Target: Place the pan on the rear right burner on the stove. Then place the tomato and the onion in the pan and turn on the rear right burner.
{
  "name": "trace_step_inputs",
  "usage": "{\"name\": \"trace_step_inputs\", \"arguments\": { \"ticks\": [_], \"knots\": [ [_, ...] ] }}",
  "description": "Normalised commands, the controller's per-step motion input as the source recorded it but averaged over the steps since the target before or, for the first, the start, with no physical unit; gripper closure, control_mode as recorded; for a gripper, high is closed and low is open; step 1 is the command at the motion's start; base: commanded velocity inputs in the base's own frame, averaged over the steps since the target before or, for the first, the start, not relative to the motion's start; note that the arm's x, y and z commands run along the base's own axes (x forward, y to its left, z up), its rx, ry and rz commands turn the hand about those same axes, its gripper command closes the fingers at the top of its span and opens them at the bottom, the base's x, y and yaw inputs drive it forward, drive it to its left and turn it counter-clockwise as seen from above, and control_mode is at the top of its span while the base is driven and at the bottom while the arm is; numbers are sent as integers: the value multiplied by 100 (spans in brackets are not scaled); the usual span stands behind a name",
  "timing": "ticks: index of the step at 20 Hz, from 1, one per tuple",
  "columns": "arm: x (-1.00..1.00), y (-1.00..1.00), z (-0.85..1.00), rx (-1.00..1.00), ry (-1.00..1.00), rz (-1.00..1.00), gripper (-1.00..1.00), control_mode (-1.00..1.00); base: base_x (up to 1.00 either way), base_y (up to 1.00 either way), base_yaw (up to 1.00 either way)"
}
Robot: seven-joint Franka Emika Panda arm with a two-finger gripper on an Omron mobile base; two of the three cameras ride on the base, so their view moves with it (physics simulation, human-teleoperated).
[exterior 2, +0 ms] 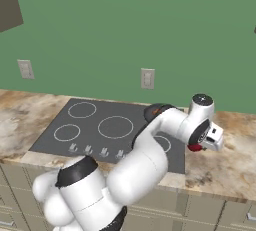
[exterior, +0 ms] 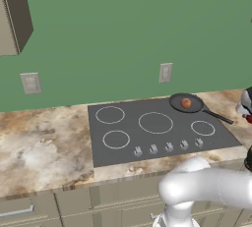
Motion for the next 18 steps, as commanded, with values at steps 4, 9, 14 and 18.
{"name": "trace_step_inputs", "arguments": {
  "ticks": [4, 9, 14, 18],
  "knots": [
    [26, 35, 27, 0, 0, 0, 100, -100, 0, 0, 0],
    [24, 48, 24, 0, 0, 0, 100, -100, 0, 0, 0],
    [26, 45, 29, 0, 0, 0, 100, -100, 0, 0, 0],
    [35, 31, 4, -1, 0, 0, 100, -100, 0, 0, 0]
  ]
}}
